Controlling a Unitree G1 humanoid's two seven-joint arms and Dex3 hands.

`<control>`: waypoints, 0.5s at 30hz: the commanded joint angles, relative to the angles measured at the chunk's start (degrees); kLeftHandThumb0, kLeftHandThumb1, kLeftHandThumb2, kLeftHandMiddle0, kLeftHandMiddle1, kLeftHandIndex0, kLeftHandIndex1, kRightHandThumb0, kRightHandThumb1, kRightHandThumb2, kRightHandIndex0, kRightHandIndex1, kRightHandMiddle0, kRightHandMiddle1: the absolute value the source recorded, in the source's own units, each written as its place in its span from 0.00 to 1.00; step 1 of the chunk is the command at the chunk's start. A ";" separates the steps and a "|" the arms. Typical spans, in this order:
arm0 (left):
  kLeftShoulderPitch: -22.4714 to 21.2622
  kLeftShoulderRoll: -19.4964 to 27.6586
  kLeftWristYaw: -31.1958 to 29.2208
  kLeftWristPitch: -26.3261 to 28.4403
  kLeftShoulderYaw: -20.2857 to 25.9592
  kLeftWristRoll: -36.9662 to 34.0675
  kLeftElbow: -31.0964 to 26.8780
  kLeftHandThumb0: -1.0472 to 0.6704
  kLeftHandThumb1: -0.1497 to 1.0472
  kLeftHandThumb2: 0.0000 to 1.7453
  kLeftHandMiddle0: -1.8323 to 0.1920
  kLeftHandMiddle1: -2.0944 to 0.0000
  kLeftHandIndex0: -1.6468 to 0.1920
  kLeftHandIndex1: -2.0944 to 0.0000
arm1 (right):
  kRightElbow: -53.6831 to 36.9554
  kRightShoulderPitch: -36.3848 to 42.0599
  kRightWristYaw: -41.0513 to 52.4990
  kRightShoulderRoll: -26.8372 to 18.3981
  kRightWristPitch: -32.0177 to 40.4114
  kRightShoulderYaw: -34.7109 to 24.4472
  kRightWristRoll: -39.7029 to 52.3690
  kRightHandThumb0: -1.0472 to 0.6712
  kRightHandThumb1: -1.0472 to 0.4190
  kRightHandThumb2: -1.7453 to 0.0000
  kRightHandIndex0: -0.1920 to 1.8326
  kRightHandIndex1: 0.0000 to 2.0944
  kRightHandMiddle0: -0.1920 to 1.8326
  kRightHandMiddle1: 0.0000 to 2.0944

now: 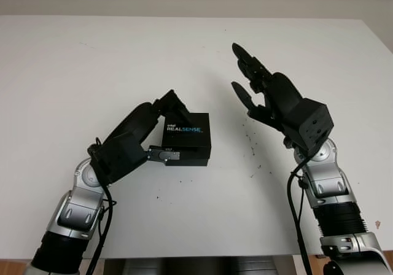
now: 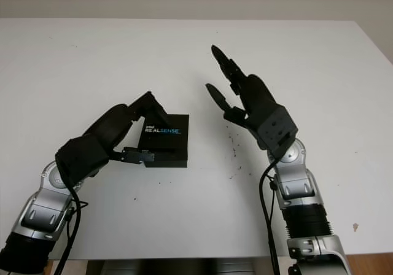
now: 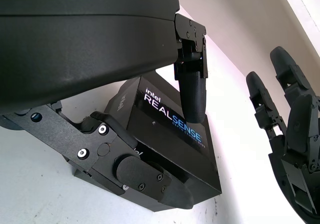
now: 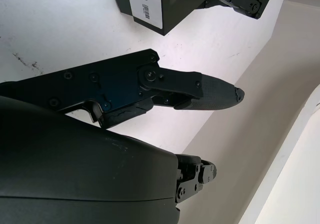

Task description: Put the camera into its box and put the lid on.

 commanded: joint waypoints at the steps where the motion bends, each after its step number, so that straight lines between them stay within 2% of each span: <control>1: 0.59 -0.24 0.36 -1.01 0.32 -0.42 -0.31 0.43 1.00 0.19 0.80 0.11 0.86 0.16 | -0.40 -0.66 0.11 -0.47 -0.29 -0.19 0.04 0.22 0.00 0.69 0.13 0.02 0.13 0.03; 15: 0.54 -0.20 0.65 -1.37 0.22 -0.49 -0.13 0.43 1.00 0.19 0.79 0.11 0.85 0.17 | -0.17 -0.56 0.82 -0.45 -0.84 -0.34 0.82 0.22 0.00 0.69 0.12 0.02 0.12 0.02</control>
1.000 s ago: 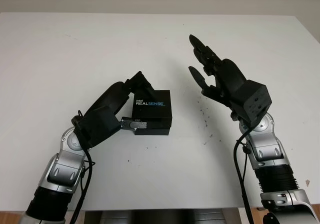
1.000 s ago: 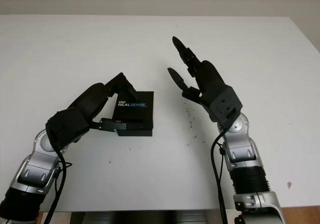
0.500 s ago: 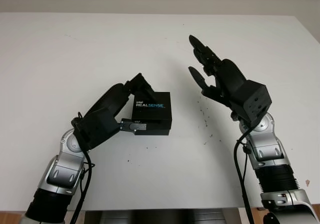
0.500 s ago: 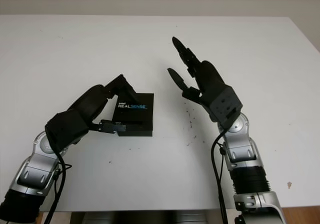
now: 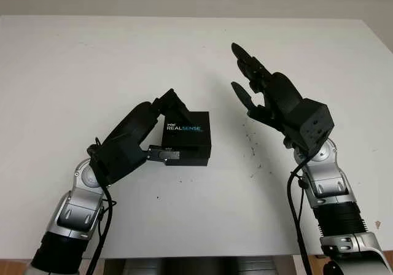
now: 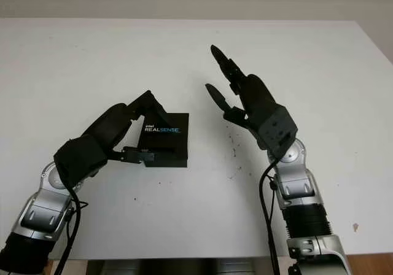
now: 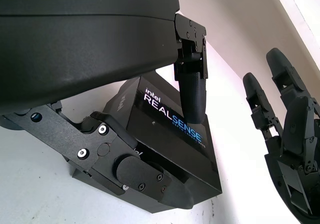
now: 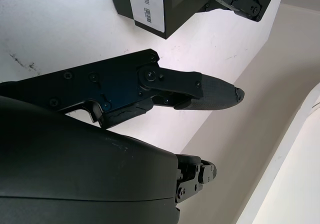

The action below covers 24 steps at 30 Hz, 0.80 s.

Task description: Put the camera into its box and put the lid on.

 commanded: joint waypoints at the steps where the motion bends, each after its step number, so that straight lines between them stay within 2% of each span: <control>1: 0.44 -0.17 0.15 -0.32 0.06 -0.11 -0.22 0.43 1.00 0.18 0.80 0.11 0.85 0.17 | -0.43 -0.49 0.28 -0.37 0.05 -0.40 0.50 0.22 0.00 0.69 0.12 0.02 0.12 0.02; 8: 0.84 -0.40 0.36 -0.65 0.08 -0.26 -0.06 0.44 1.00 0.19 0.79 0.11 0.85 0.17 | -0.32 -0.43 -0.16 -0.26 -0.33 -0.40 0.20 0.22 0.00 0.69 0.13 0.03 0.12 0.02; 24: 2.72 0.05 2.12 -6.92 -1.42 3.23 3.20 0.44 1.00 0.19 0.78 0.04 0.85 0.09 | -0.97 -0.15 -0.27 -0.30 0.51 -0.41 0.18 0.22 0.00 0.69 0.13 0.03 0.12 0.02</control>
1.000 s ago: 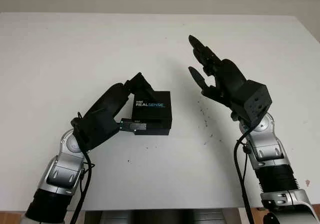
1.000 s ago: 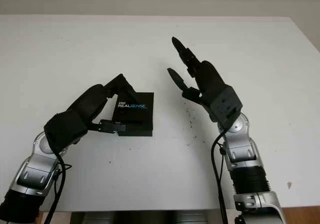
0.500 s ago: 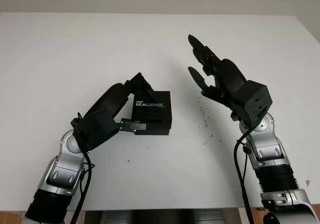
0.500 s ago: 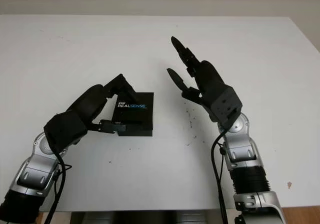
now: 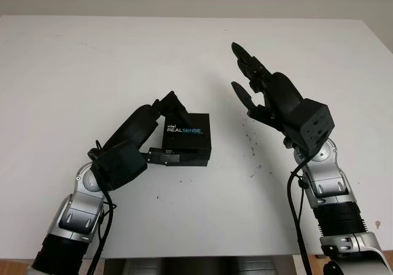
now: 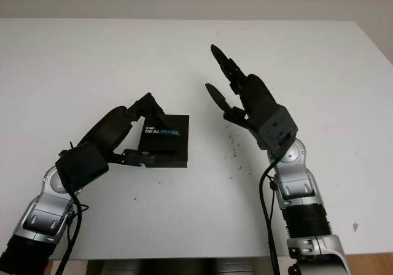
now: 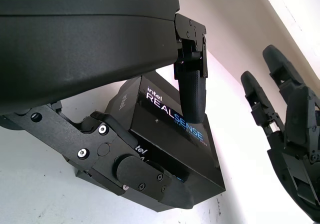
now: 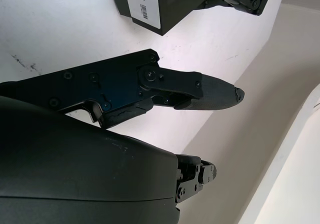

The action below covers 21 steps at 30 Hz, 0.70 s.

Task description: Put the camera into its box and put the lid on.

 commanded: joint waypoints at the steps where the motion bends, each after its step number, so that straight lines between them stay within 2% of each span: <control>1: 1.51 0.18 -0.04 -0.54 -0.76 0.72 0.53 0.43 1.00 0.19 0.78 0.04 0.85 0.09 | -0.96 -0.13 -0.25 -0.23 -0.06 -0.42 0.17 0.22 0.00 0.70 0.13 0.03 0.12 0.02; 8: 1.66 0.33 1.23 -4.10 -0.92 2.15 2.32 0.43 1.00 0.18 0.77 0.00 0.85 0.08 | -0.24 -0.30 -0.15 -0.25 -1.15 -0.34 0.21 0.23 0.00 0.69 0.13 0.03 0.12 0.03; 16: 1.68 0.50 2.45 -6.21 -1.18 4.38 3.90 0.42 1.00 0.18 0.81 0.03 0.88 0.12 | -0.20 -0.37 -0.09 -0.35 -0.93 -0.38 0.20 0.22 0.00 0.69 0.13 0.03 0.12 0.02; 18: 1.66 0.95 1.34 -4.52 -1.29 4.70 3.09 0.41 1.00 0.18 0.86 0.07 0.91 0.17 | -0.11 -0.49 -0.05 -0.39 -0.90 -0.35 0.16 0.22 0.00 0.69 0.13 0.03 0.12 0.03; 19: 1.62 1.11 0.85 -3.76 -1.34 4.79 2.76 0.40 1.00 0.18 0.90 0.17 0.93 0.24 | 0.00 -0.56 -0.02 -0.40 -1.01 -0.33 0.16 0.22 0.00 0.69 0.13 0.03 0.12 0.03; 21: 1.40 2.34 -1.31 -0.83 -2.09 6.17 1.32 0.39 1.00 0.18 0.93 0.28 0.95 0.34 | -0.20 -0.60 -0.06 -0.28 -0.71 -0.31 0.20 0.22 0.00 0.69 0.13 0.03 0.12 0.03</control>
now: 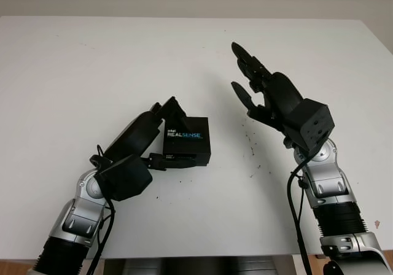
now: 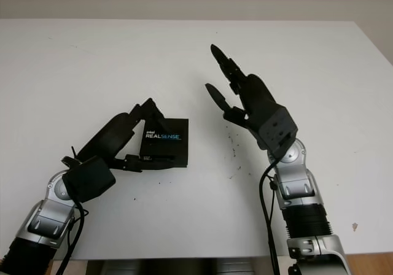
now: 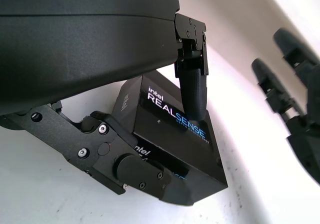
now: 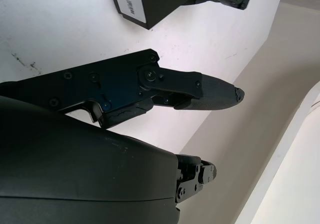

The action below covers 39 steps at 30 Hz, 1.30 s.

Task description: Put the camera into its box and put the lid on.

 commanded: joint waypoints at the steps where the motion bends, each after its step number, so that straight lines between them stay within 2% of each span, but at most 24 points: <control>1: 0.48 2.55 -3.11 3.56 -1.61 2.27 -1.75 0.35 1.00 0.19 0.94 0.51 0.96 0.49 | -0.28 -0.60 -0.06 -0.28 -0.26 -0.29 0.15 0.22 0.00 0.69 0.13 0.03 0.12 0.03; 2: 0.34 3.26 -4.42 5.16 -2.09 3.19 -2.54 0.31 1.00 0.21 0.92 0.77 0.94 0.69 | -0.29 -0.59 -0.07 -0.29 -0.38 -0.28 0.12 0.22 0.00 0.69 0.13 0.03 0.12 0.03; 3: 0.06 4.41 -6.06 6.52 -2.92 4.72 -3.34 0.30 1.00 0.21 0.92 0.87 0.91 0.79 | -0.37 -0.62 0.04 -0.29 -0.16 -0.30 0.22 0.22 0.00 0.69 0.13 0.03 0.12 0.03; 4: -0.10 5.06 -7.06 7.40 -3.42 5.68 -3.91 0.27 1.00 0.23 0.96 0.94 0.92 0.87 | -0.43 -0.64 0.13 -0.30 0.05 -0.31 0.30 0.22 0.00 0.69 0.13 0.03 0.12 0.03; 6: -0.83 7.27 -10.08 9.23 -5.22 8.77 -5.09 0.24 1.00 0.25 0.99 0.98 0.94 0.93 | -0.42 -0.70 0.24 -0.30 0.22 -0.35 0.41 0.22 0.00 0.69 0.13 0.03 0.12 0.03; 8: -1.56 8.99 -12.42 10.38 -6.80 11.55 -5.79 0.20 1.00 0.28 1.00 1.00 0.99 0.97 | -0.40 -0.75 0.39 -0.45 0.19 -0.33 0.36 0.22 0.00 0.69 0.13 0.02 0.12 0.02; 14: -3.44 12.04 -15.62 10.58 -10.26 18.17 -5.84 0.11 1.00 0.36 1.00 1.00 1.00 1.00 | -0.20 -0.83 0.66 -0.37 -0.21 -0.57 0.69 0.23 0.00 0.70 0.13 0.02 0.12 0.03; 22: -4.52 12.15 -18.47 12.21 -10.90 19.58 -5.79 0.08 1.00 0.40 1.00 1.00 1.00 1.00 | -0.11 -0.84 0.43 -0.32 0.02 -0.34 0.28 0.22 0.00 0.69 0.12 0.02 0.12 0.03; 24: -4.10 11.15 -18.24 13.21 -9.48 17.44 -6.21 0.09 1.00 0.40 1.00 1.00 1.00 1.00 | 0.28 -0.87 0.23 -0.14 -0.53 -0.34 0.28 0.22 0.00 0.69 0.12 0.02 0.12 0.03; 32: -2.11 4.43 -11.68 16.71 1.63 1.33 -8.29 0.15 1.00 0.36 1.00 1.00 1.00 1.00 | 0.19 -0.55 -0.79 0.40 -0.25 -0.15 0.01 0.20 0.00 0.70 0.13 0.03 0.13 0.03; 39: -3.54 3.48 -9.55 16.87 6.75 -7.41 -7.96 0.15 1.00 0.35 1.00 1.00 1.00 1.00 | 0.23 -0.31 -2.48 1.87 -0.12 -0.24 0.41 0.20 0.00 0.71 0.15 0.03 0.14 0.03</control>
